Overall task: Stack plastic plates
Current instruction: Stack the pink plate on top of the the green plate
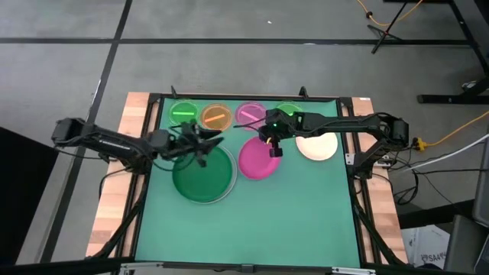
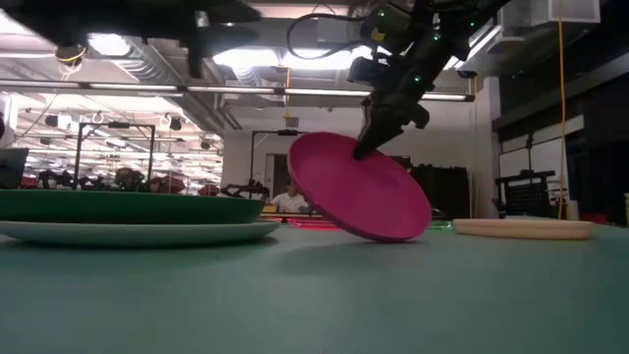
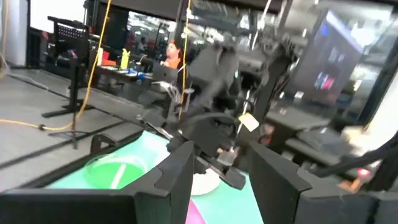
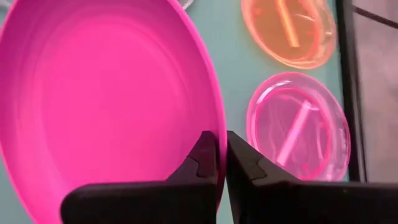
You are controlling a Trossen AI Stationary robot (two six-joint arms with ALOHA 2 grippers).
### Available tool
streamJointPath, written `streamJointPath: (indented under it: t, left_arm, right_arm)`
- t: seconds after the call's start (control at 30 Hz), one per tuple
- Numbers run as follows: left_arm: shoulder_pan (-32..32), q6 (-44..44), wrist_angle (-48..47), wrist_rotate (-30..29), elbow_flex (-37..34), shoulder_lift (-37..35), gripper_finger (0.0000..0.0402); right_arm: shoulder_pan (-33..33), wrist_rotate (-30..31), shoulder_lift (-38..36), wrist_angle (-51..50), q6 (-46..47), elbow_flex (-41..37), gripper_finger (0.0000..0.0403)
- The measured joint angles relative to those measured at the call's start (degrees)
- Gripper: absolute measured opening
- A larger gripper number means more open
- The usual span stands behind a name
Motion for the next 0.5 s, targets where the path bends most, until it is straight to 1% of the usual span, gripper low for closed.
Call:
streamJointPath:
  t: [0.2, 0.3, 0.4, 0.5]
  left_arm:
    - [-0.02, 7.93, -2.76, -1.62, 8.09, 11.82, 0.0141]
    - [0.00, 10.42, -4.40, -5.96, 10.48, 16.19, 0.0141]
    - [0.03, 10.81, -4.40, -10.93, 11.94, 19.71, 0.0141]
    - [0.04, 10.84, -4.40, -13.55, 12.54, 22.39, 0.0141]
  right_arm:
    - [0.00, 4.72, 0.00, 2.34, 2.36, 0.00, 0.0001]
    - [0.00, 5.79, 0.00, 2.37, 3.16, 0.00, 0.0001]
    - [0.02, 6.50, 0.00, 2.39, 3.67, 0.00, 0.0001]
    - [0.02, 6.69, 0.00, 2.39, 3.76, 0.00, 0.0001]
